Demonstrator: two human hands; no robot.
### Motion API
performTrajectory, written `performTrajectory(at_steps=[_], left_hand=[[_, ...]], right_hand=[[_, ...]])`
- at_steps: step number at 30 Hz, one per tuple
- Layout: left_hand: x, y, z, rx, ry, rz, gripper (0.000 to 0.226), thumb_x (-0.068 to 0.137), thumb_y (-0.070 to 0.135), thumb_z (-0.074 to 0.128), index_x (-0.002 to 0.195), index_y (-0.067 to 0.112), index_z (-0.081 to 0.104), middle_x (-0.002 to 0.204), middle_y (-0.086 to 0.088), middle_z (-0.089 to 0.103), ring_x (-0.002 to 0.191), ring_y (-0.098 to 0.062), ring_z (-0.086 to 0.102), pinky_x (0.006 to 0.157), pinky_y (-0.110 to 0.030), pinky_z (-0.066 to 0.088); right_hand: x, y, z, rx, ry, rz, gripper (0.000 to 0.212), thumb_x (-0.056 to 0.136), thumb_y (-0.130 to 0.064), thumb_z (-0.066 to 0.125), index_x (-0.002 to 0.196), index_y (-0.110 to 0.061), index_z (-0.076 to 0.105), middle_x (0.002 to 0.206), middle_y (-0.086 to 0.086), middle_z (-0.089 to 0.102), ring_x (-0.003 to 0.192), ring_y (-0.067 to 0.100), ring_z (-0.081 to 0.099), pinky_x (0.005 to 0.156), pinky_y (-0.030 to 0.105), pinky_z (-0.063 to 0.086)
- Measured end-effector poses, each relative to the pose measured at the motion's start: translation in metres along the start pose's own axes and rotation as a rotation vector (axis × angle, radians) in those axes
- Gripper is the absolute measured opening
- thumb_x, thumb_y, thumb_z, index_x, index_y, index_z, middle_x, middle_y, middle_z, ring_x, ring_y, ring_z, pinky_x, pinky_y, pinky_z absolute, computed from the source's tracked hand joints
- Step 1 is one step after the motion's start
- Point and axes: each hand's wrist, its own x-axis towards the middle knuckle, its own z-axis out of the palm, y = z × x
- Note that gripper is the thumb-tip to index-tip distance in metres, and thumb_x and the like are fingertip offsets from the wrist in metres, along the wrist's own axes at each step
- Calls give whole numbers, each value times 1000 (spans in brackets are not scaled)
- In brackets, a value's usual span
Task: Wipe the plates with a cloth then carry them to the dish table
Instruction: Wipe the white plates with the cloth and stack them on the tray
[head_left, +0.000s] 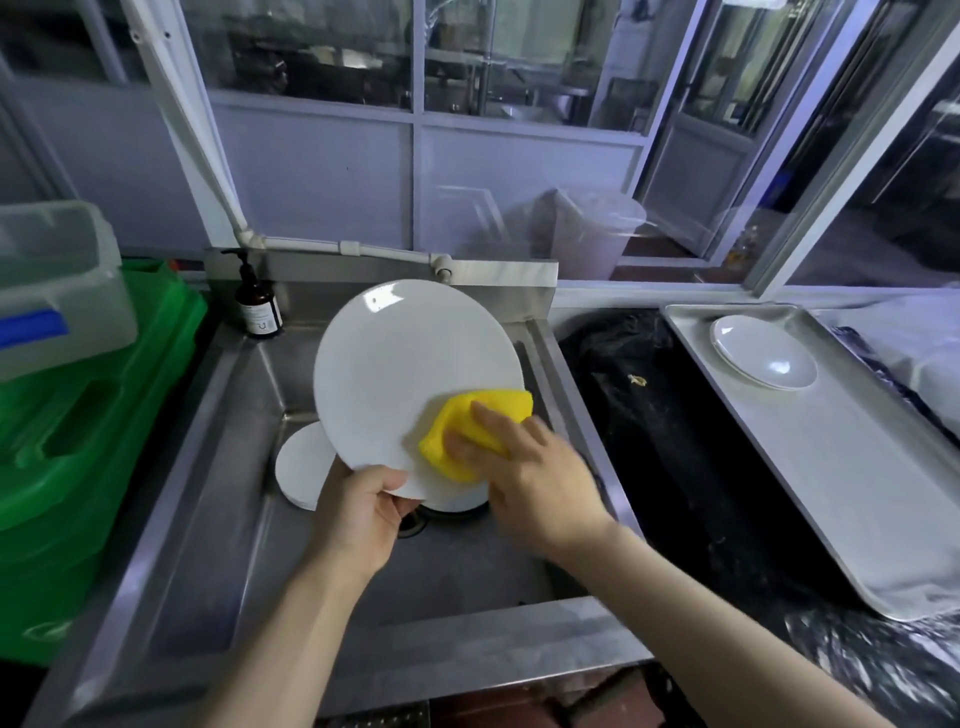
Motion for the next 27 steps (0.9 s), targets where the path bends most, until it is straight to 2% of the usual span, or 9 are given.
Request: performTrajectory(at_steps=[2,4,8,11,14,18,20,23,27], left_hand=[[-1,1,2,17,-9,4,69,73,-21,29,86,27,78,85,-3,75,76,-19,71,59,-30,58],[-1,0,0,7,-14,-8,65,74,-20,29,95,21,75,90,-5,75,80,-21,72,63,-33,60],[-4,0,-1,50,-13,-15,50,71,-11,44,108,17,62,92,0,75,84,-20,71,70,-38,57],[-9,-1,0,52,-29,-28,57,56,-2,48,108,16,62,92,0,75,82,-18,71,66,-35,58],[-11,1,0,76,-30,-2,53,55,-1,48,103,17,64,87,0,74,78,-17,70,70,-36,52],[-13,4,-1,125,-54,-3,49,52,-1,46,83,24,73,75,-4,67,74,-23,62,64,-34,46],[-14,4,-1,127,-71,-13,52,54,-1,47,91,24,72,81,-5,70,78,-23,66,61,-33,52],[-16,5,-2,118,-83,-32,56,56,-2,48,106,19,63,91,-1,75,81,-17,72,58,-31,56],[-21,5,-1,147,-112,-27,55,58,-2,49,107,17,61,93,-1,74,82,-17,71,58,-30,56]], right_hand=[[-4,-12,4,45,-58,-76,55,76,-17,45,126,-31,62,133,9,56,79,32,57,57,37,52],[0,-9,2,83,-60,-73,51,78,-17,52,126,-31,62,130,11,57,87,34,62,58,39,53],[25,24,-11,0,26,174,49,87,-21,59,134,-36,54,142,8,45,114,36,51,78,40,50],[37,31,-17,-48,92,250,54,86,-17,56,137,-34,51,140,10,43,108,37,45,85,39,42],[31,6,-13,41,57,128,57,80,-14,58,134,-29,55,133,15,49,104,42,49,80,43,49],[15,-26,0,157,-28,-120,51,79,-17,57,130,-26,60,130,16,54,93,41,55,75,43,50],[19,-20,0,164,-18,-128,46,84,-20,51,129,-27,61,130,15,55,100,41,54,83,47,48],[34,2,0,174,102,68,46,87,-11,57,131,-26,59,134,17,51,119,45,43,103,48,38],[44,14,-1,145,170,370,51,91,-16,53,139,-33,48,148,11,33,128,36,30,105,40,29]])
